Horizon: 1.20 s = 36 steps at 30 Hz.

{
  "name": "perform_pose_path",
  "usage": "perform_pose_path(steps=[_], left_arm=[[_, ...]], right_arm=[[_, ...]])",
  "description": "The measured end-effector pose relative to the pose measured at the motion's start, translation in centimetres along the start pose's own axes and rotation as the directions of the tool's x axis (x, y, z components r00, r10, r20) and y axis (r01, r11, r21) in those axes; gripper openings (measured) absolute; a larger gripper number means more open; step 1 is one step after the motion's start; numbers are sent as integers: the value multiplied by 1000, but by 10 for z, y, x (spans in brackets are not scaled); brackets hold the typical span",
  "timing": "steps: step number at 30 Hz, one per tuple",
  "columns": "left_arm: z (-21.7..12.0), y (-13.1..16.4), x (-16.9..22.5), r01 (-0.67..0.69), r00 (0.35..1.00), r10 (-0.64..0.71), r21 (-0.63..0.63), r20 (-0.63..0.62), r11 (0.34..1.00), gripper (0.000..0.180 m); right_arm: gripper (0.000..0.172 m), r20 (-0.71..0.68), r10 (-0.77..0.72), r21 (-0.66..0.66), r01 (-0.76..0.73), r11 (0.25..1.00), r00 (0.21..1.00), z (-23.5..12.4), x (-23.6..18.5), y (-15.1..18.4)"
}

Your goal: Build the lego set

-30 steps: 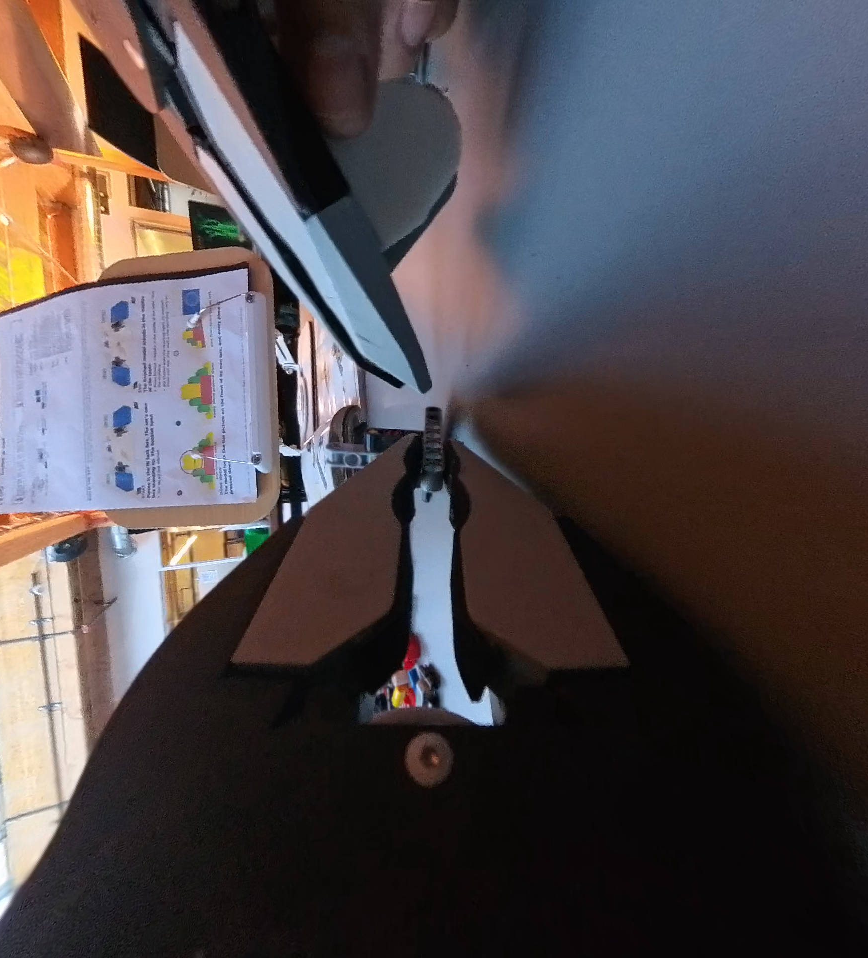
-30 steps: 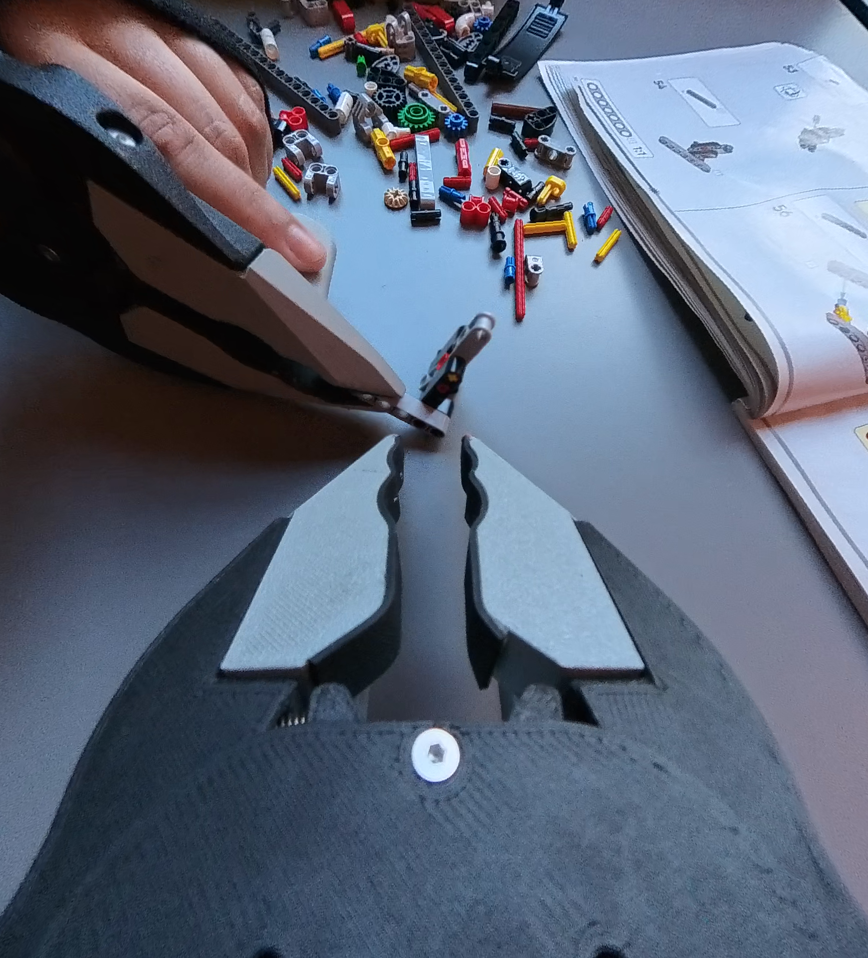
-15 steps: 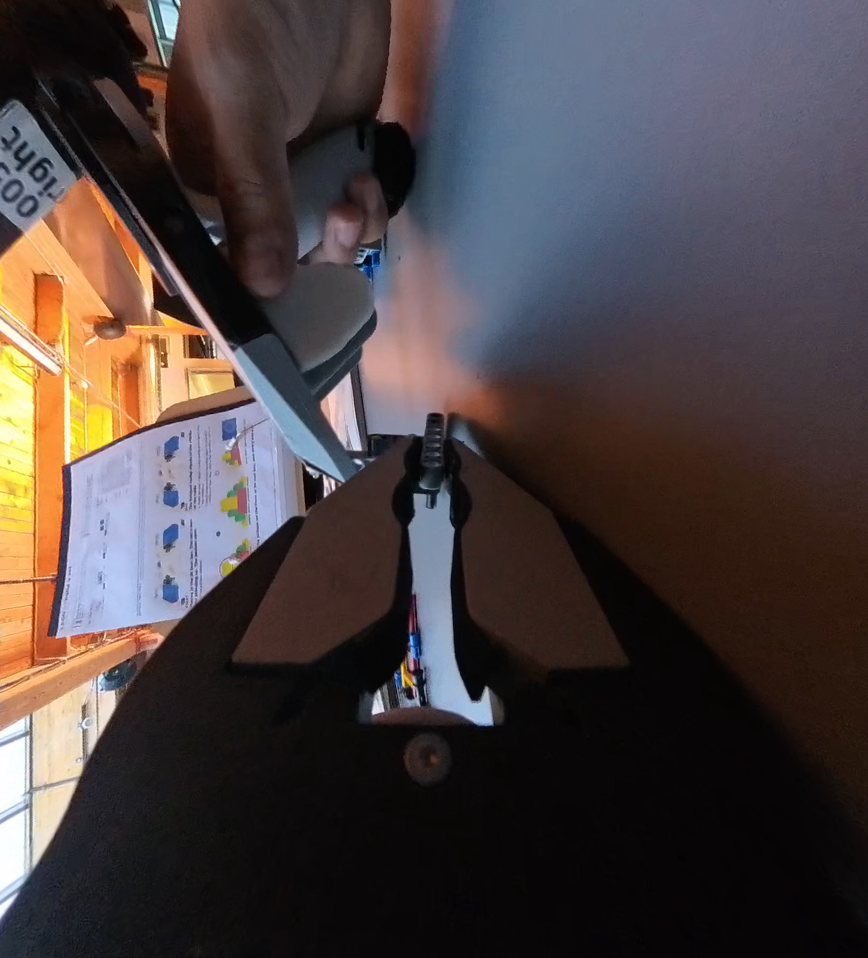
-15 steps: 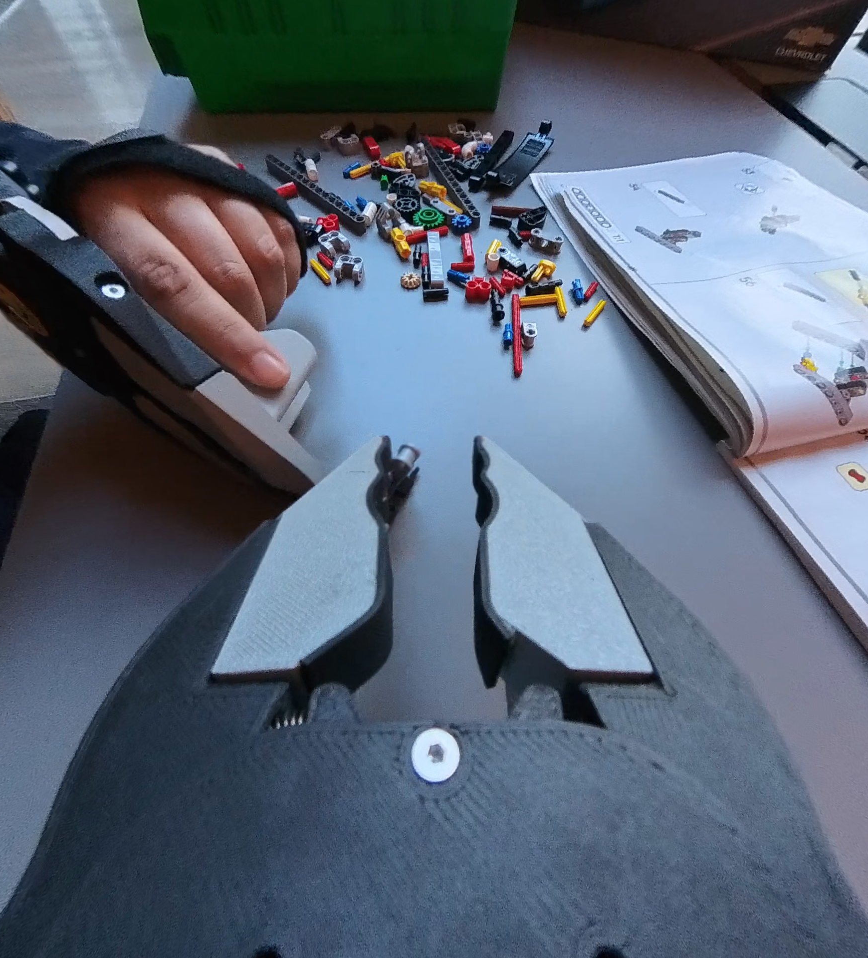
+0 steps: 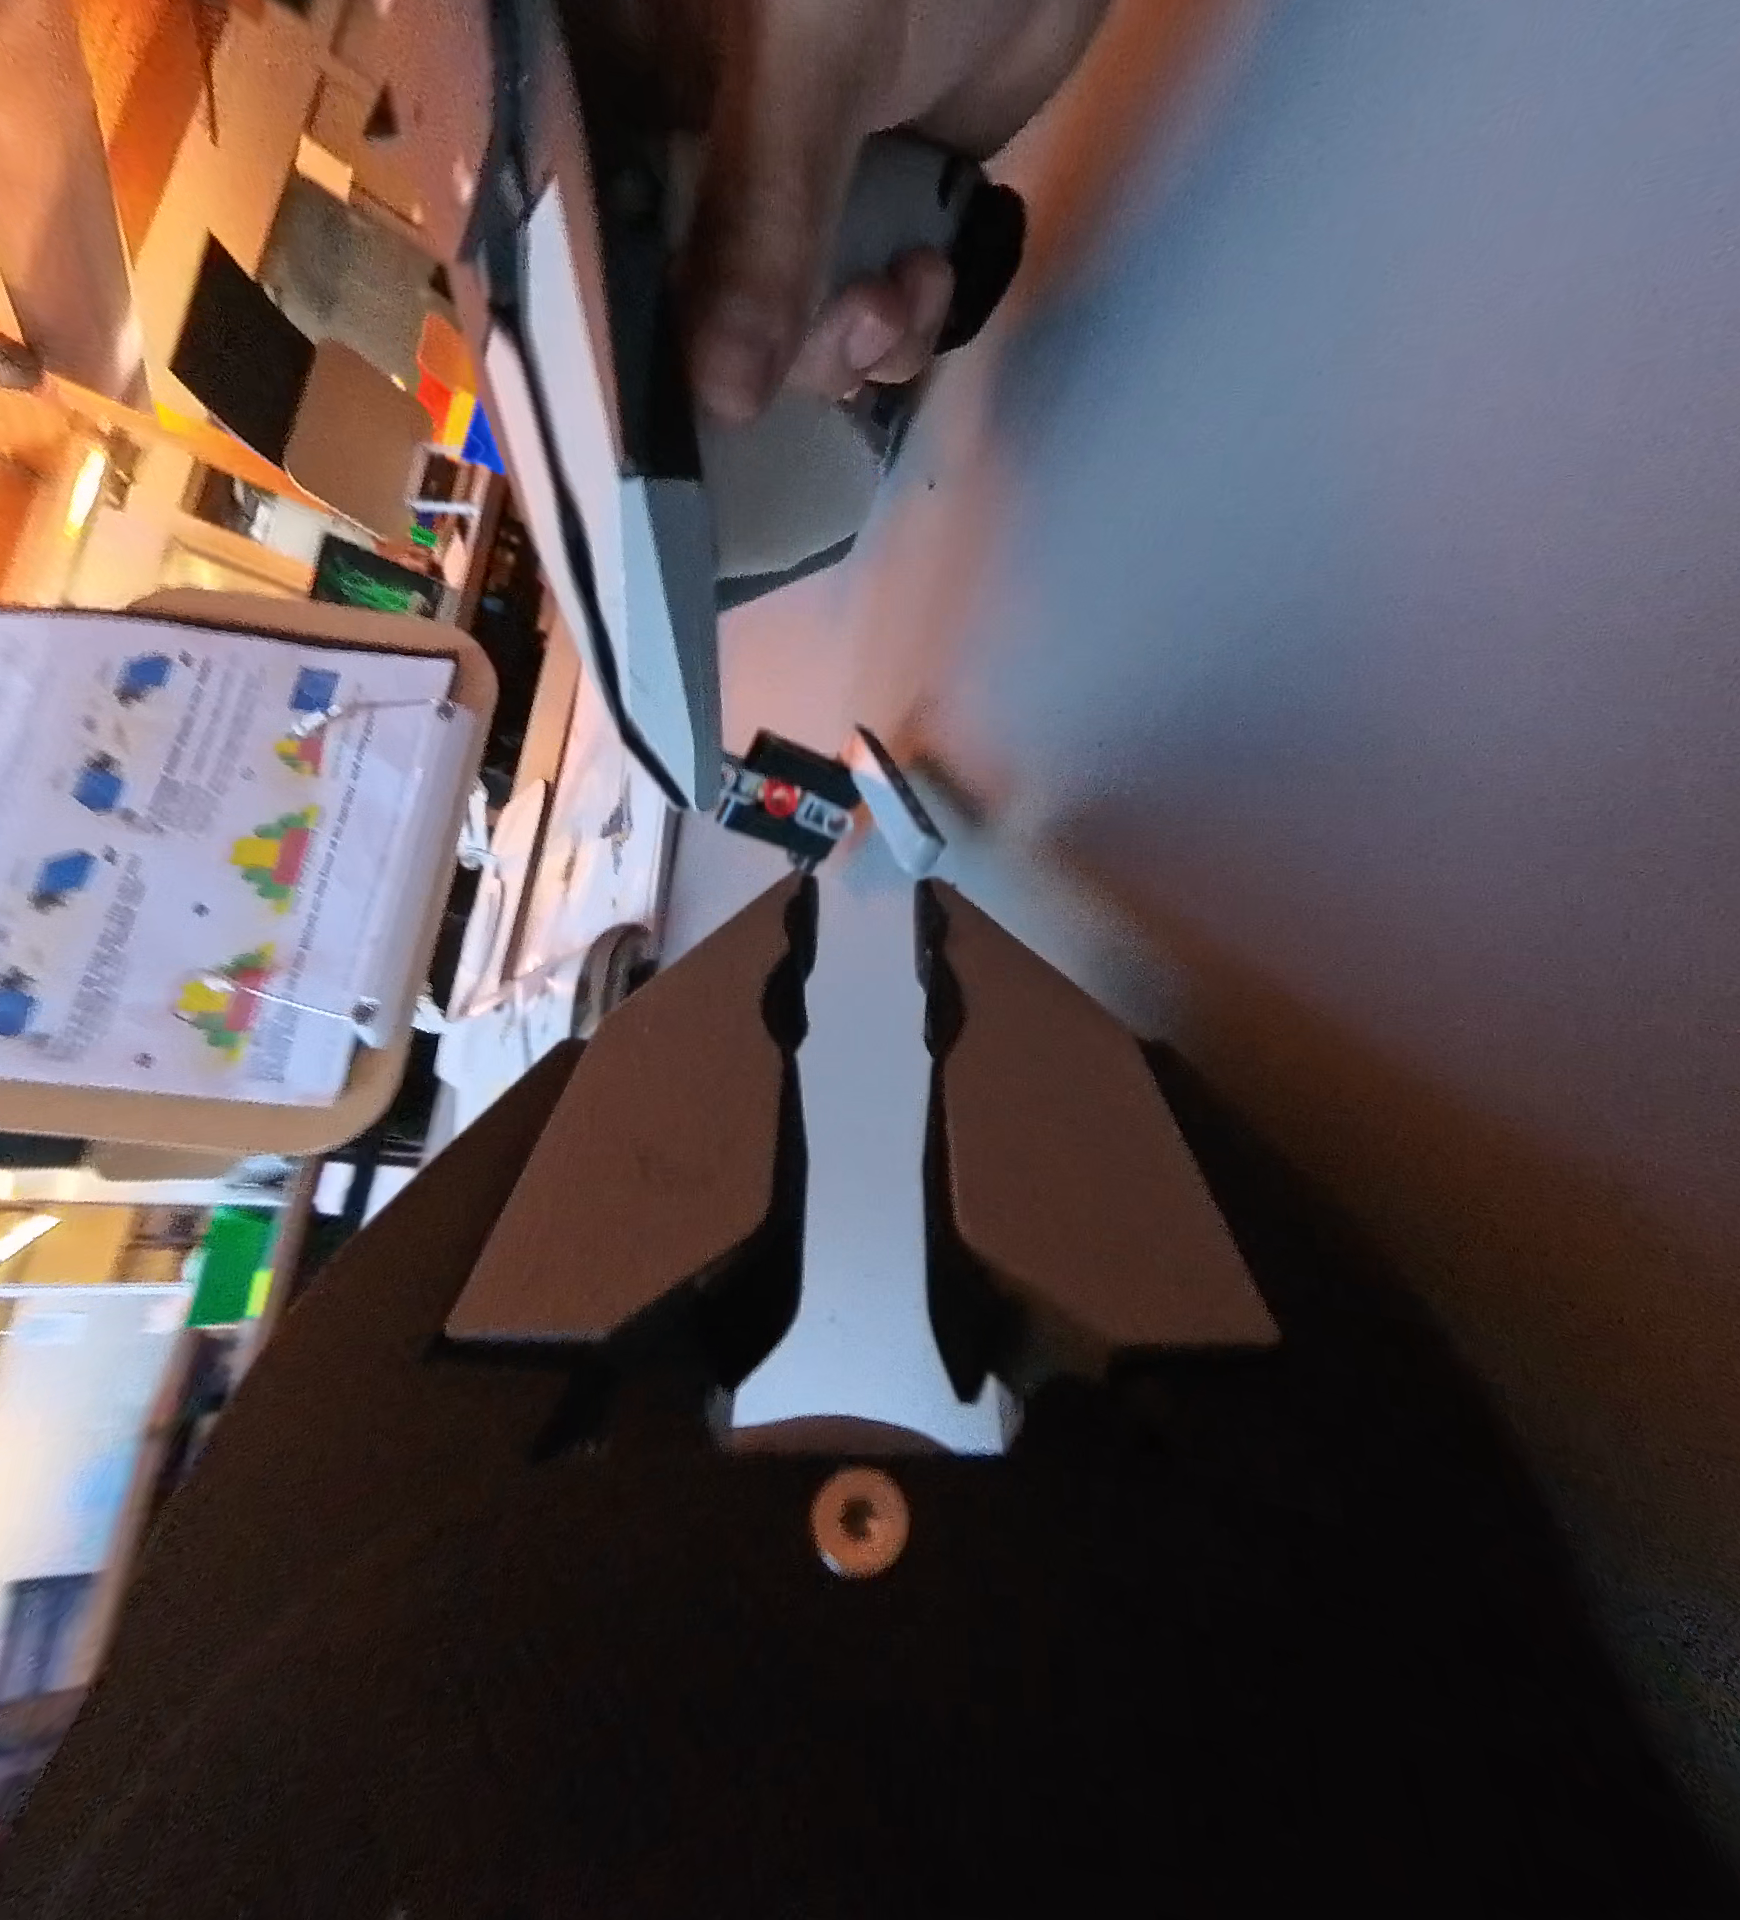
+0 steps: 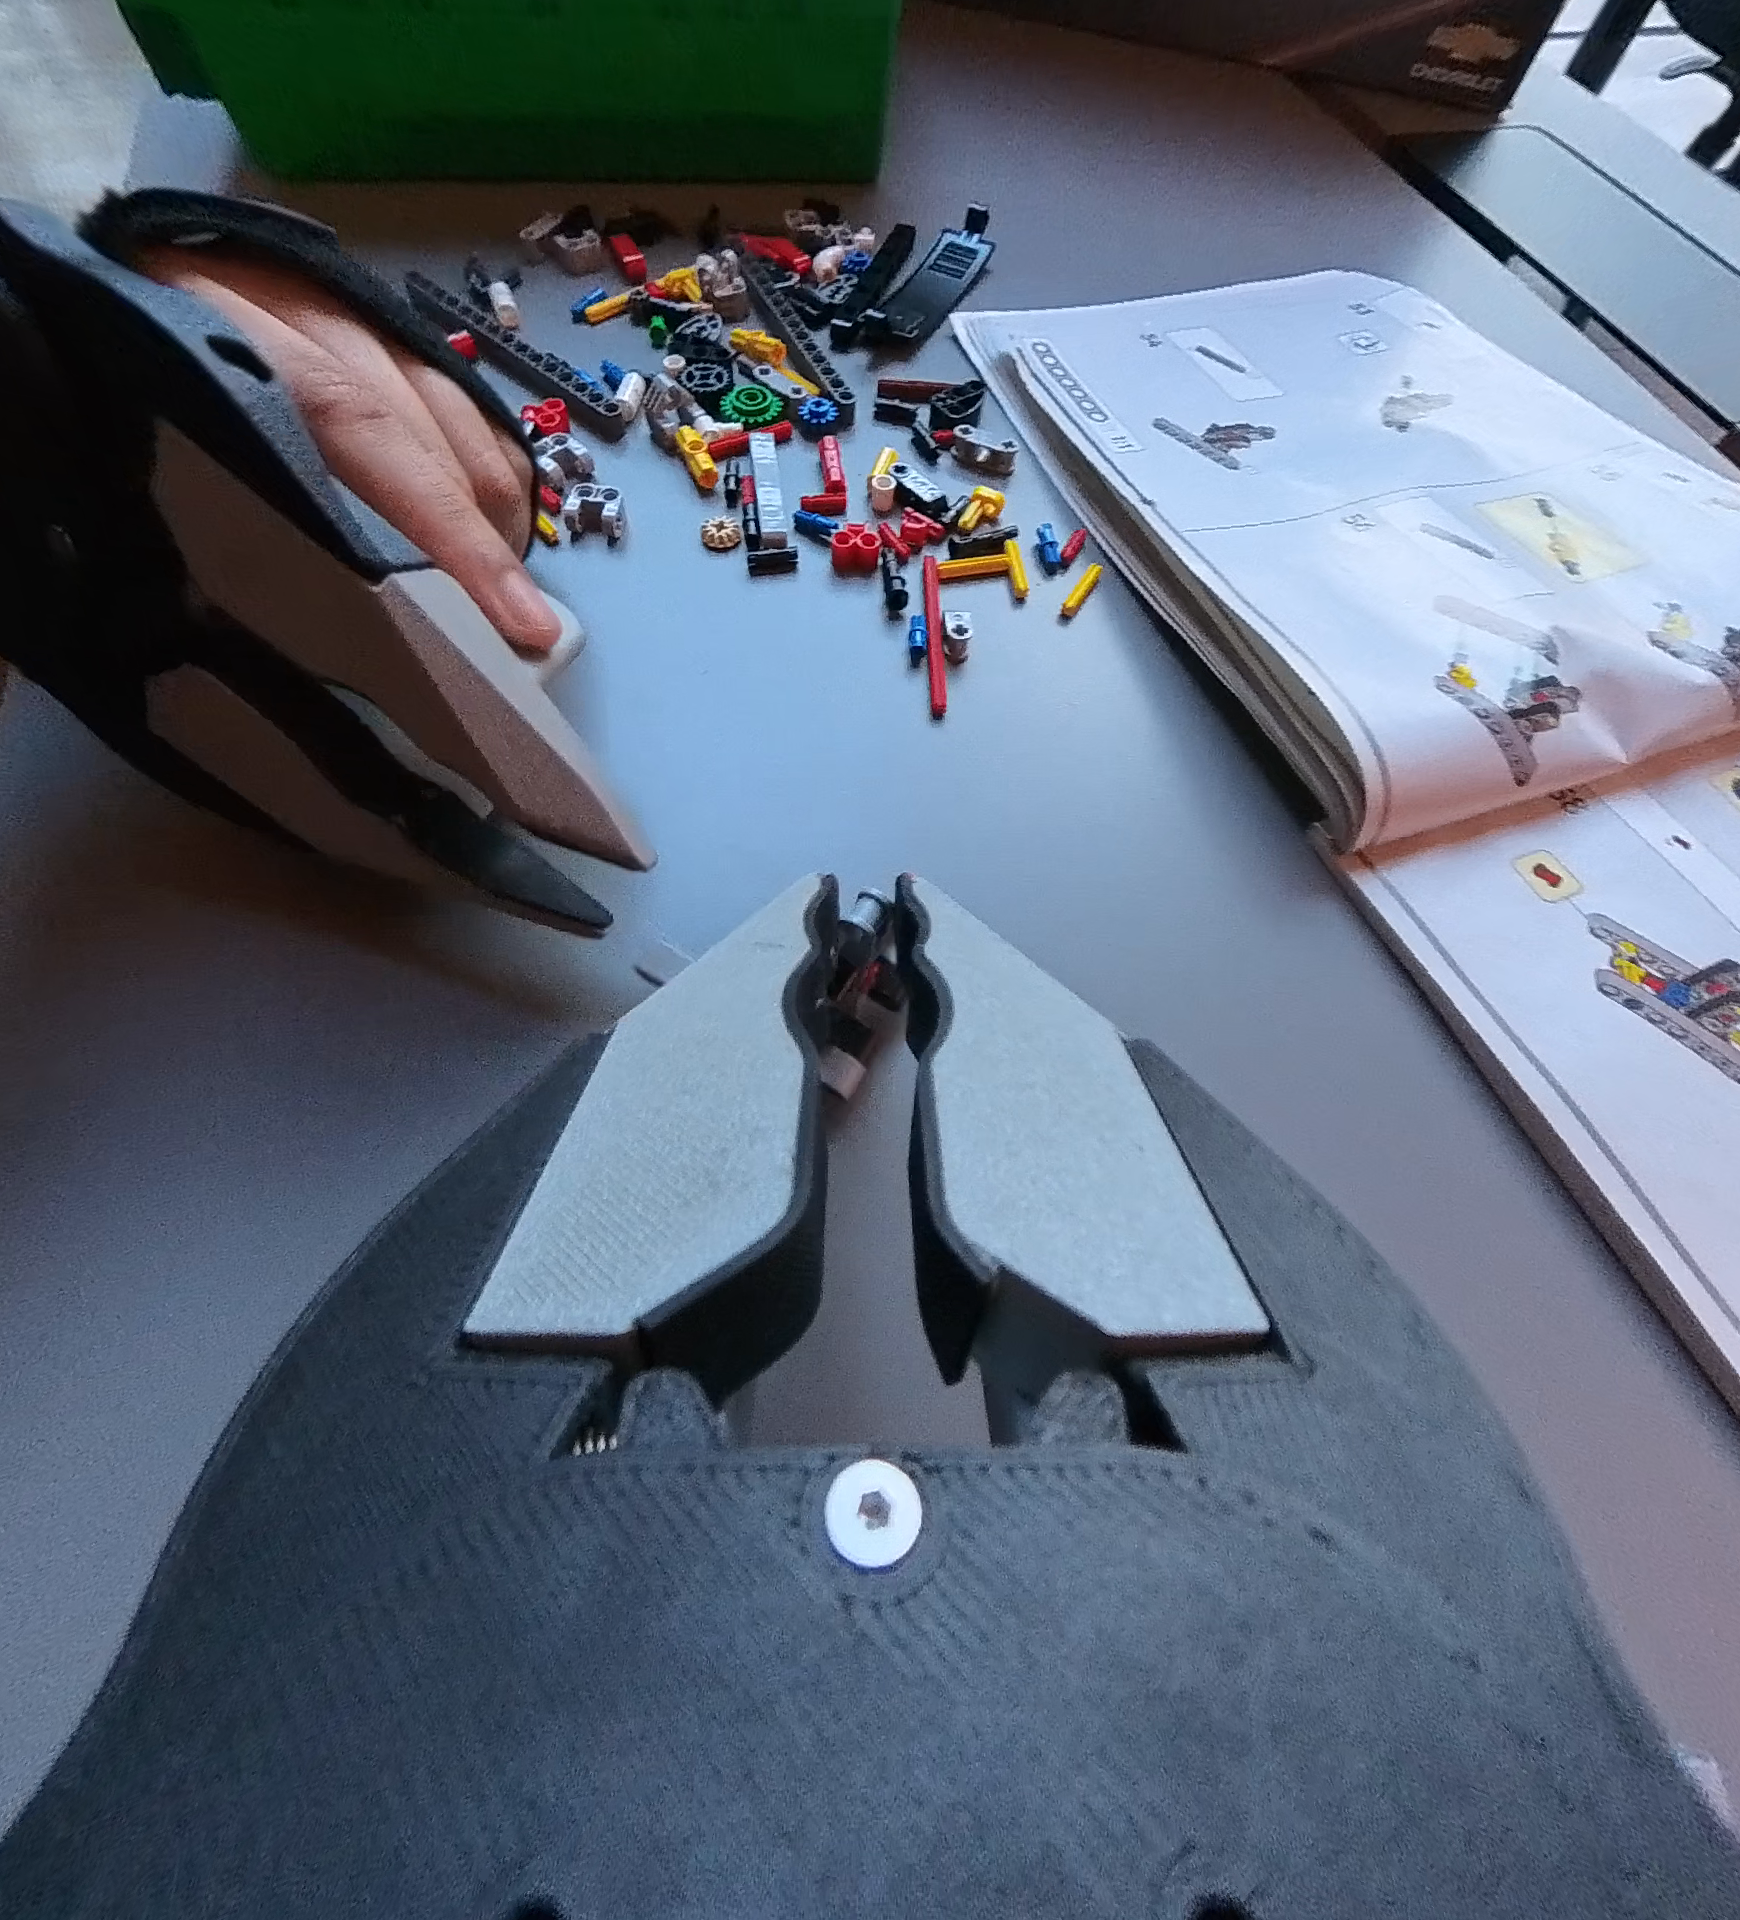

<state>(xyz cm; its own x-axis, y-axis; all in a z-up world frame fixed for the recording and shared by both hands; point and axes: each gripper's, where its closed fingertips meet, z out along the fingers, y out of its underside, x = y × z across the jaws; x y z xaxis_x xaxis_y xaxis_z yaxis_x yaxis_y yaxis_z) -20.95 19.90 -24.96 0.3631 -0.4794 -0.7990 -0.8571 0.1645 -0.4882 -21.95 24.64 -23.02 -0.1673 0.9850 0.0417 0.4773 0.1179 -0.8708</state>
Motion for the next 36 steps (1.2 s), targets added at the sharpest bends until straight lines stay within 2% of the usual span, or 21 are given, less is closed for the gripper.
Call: perform_pose_path(steps=[3,7,11,15,21,27,36], left_arm=[[-2,3,-8,74,997,-74,6,8,997,13],[0,5,-7,62,998,-62,-9,6,998,10],[-1,5,-13,109,994,-109,-3,19,994,6],[0,8,-11,89,996,-89,-24,19,996,6],[-1,13,-15,105,994,-104,-32,29,994,4],[-1,16,-17,109,993,-107,-41,40,993,1],[-1,16,-18,109,993,-107,-46,49,993,0]], right_arm=[[7,-9,29,3,-29,1000,1000,-2,4,0],[7,-18,46,-24,-47,999,999,0,6,6],[6,-19,26,-34,-26,999,999,1,3,6],[16,-14,5,-36,-6,999,1000,0,1,6],[31,29,71,109,-74,991,997,-17,5,-16],[33,-56,148,284,-127,950,987,-45,31,-38],[33,-97,109,266,-80,961,989,-43,30,-37]])
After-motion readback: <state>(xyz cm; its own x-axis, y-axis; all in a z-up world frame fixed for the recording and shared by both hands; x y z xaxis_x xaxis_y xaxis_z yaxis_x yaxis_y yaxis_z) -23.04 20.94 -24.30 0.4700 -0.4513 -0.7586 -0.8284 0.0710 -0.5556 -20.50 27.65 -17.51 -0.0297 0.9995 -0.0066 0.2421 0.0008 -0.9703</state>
